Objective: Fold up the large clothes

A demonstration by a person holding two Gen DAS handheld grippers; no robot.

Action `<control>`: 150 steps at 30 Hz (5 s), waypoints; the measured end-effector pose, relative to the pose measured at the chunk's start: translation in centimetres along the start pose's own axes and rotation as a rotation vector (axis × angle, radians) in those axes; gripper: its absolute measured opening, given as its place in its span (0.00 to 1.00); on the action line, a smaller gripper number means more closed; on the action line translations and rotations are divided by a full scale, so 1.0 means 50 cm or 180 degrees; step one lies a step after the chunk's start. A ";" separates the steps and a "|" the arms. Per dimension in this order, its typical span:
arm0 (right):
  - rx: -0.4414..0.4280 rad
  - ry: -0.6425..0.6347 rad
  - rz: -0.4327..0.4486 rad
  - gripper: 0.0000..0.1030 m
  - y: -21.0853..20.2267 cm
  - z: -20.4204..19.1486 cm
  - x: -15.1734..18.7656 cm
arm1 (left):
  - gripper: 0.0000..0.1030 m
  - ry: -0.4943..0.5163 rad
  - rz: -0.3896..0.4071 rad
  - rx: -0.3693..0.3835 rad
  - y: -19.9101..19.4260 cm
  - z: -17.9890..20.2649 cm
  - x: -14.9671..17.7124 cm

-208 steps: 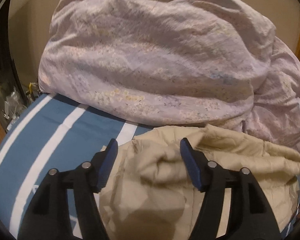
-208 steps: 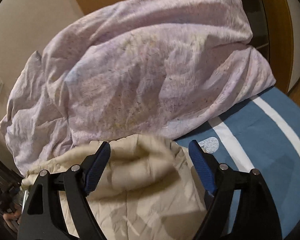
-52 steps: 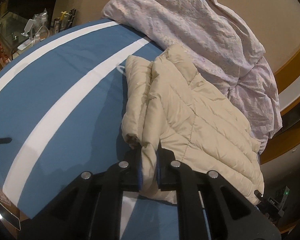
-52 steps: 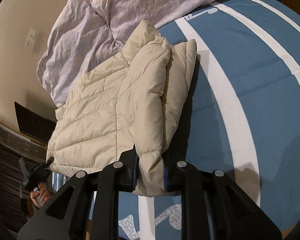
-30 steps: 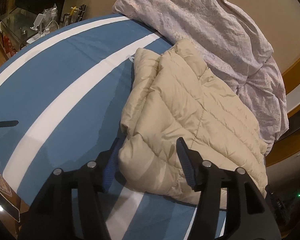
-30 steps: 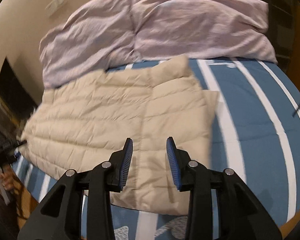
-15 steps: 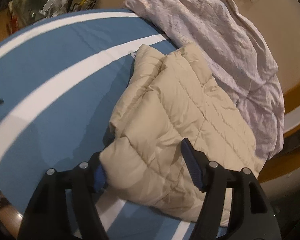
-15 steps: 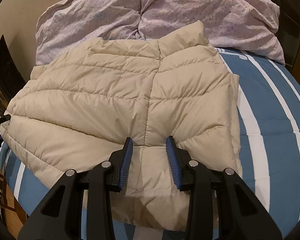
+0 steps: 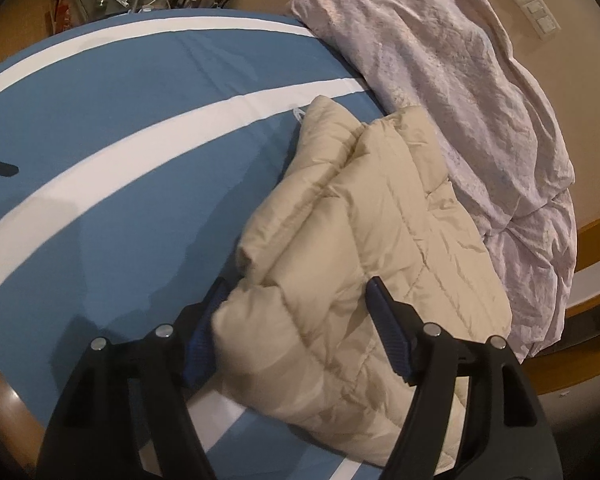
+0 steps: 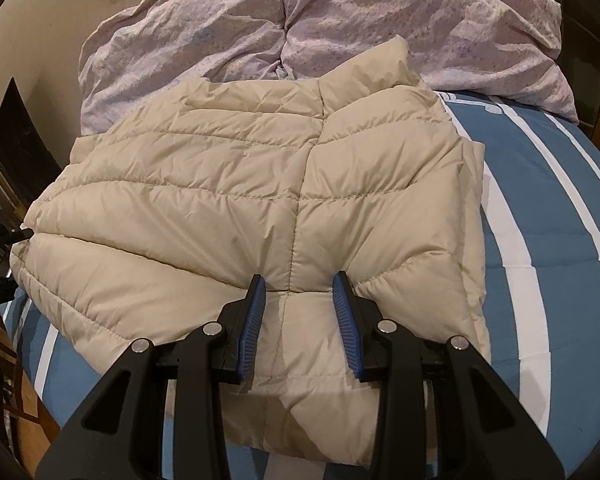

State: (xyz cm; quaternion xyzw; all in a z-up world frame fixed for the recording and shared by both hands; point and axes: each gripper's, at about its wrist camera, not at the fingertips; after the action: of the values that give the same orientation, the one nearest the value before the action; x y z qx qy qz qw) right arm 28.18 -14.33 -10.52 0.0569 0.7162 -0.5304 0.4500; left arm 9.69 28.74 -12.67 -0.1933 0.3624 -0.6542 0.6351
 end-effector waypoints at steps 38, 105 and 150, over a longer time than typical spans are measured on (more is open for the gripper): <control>-0.0212 0.0119 0.0067 0.36 0.001 0.017 0.005 | 0.12 0.0758 -0.0448 0.1382 -0.122 0.321 0.196; -0.0746 0.0792 0.0236 0.35 0.000 0.114 0.029 | 0.13 0.1672 -0.1680 0.1030 0.147 0.508 0.583; -0.0707 0.0938 0.0307 0.34 -0.008 0.120 0.059 | 0.57 0.2246 -0.0387 0.0231 0.074 0.464 0.396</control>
State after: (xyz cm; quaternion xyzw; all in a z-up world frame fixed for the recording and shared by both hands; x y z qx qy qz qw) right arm 29.72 -20.54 -12.50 0.1182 0.8250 -0.4118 0.3687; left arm 26.47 4.48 -4.05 0.0458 0.5237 -0.7297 0.4373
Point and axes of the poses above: each gripper's, at about its wrist camera, not at the fingertips, and y roughly the way its jaws point, z to its right, x to its underside, and after that the axes turned 13 degrees about -y, right-handed
